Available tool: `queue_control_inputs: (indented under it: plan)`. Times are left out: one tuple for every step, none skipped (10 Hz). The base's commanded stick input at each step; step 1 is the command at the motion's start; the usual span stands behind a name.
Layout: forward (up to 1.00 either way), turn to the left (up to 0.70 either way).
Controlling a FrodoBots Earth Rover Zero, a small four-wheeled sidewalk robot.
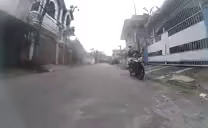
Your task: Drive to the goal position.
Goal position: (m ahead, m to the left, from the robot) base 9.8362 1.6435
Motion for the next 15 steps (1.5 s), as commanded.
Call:
queue_control_inputs:
  plan:
    - [1.0,0.4]
    - [1.0,0.29]
    - [1.0,0.0]
    - [1.0,0.0]
    - [1.0,0.0]
    - [1.0,0.0]
    - [1.0,0.0]
    - [1.0,0.0]
    - [1.0,0.0]
    - [1.0,0.0]
    - [1.0,0.0]
    - [1.0,0.0]
    - [1.0,0.0]
    - [1.0,0.0]
    - [1.0,0.0]
